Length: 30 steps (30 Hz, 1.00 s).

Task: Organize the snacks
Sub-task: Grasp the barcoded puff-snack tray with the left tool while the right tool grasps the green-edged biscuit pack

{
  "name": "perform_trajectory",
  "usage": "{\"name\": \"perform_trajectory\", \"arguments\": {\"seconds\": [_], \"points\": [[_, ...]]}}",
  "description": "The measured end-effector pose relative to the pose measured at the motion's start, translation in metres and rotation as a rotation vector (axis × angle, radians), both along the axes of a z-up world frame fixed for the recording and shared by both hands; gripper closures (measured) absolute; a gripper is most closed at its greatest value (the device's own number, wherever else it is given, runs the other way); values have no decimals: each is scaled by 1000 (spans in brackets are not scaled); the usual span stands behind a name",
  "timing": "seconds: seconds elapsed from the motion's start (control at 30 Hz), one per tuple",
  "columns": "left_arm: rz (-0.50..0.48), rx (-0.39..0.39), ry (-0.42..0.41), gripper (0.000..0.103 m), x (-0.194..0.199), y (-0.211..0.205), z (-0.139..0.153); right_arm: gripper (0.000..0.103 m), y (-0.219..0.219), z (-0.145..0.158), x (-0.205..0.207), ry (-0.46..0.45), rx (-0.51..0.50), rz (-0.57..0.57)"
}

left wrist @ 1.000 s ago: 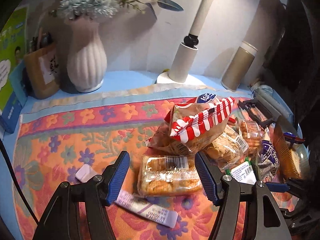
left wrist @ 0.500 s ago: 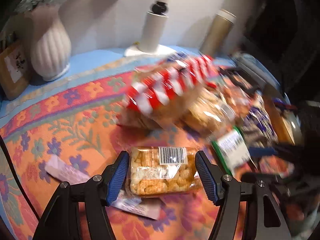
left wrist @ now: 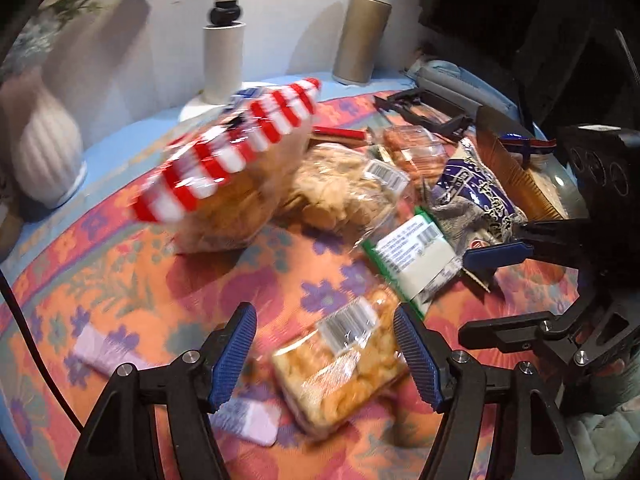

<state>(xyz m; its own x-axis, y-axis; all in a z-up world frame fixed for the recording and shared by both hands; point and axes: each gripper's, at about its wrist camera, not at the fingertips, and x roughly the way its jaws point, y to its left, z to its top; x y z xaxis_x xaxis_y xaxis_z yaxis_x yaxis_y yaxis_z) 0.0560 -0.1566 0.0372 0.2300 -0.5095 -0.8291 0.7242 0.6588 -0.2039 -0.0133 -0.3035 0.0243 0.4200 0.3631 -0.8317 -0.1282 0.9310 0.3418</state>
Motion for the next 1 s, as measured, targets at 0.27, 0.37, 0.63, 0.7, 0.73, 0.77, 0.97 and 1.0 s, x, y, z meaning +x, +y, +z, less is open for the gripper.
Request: {"name": "perform_trajectory", "arguments": {"seconds": [0.27, 0.37, 0.63, 0.7, 0.73, 0.77, 0.97, 1.0], "points": [[-157, 13, 40, 32, -37, -11, -5, 29, -23, -2, 7, 13, 7, -62], [-174, 31, 32, 31, -47, -14, -5, 29, -23, 3, 1, 7, 1, -64], [-205, 48, 51, 25, -56, -21, -12, 29, 8, 1, -2, 30, 7, 24], [-205, 56, 53, 24, -61, -17, -13, 29, 7, -7, 10, 51, 0, -11], [-204, 59, 54, 24, -63, -15, -13, 29, 4, -8, 15, 49, -14, -32], [-205, 61, 56, 24, -65, -13, -13, 29, 1, -9, 20, 44, -20, -51], [-191, 83, 56, 18, -76, -2, -15, 27, 17, -6, 37, 41, 12, -13], [-186, 84, 58, 18, -76, 0, -15, 27, 25, -8, 36, 51, 25, 16]]}}
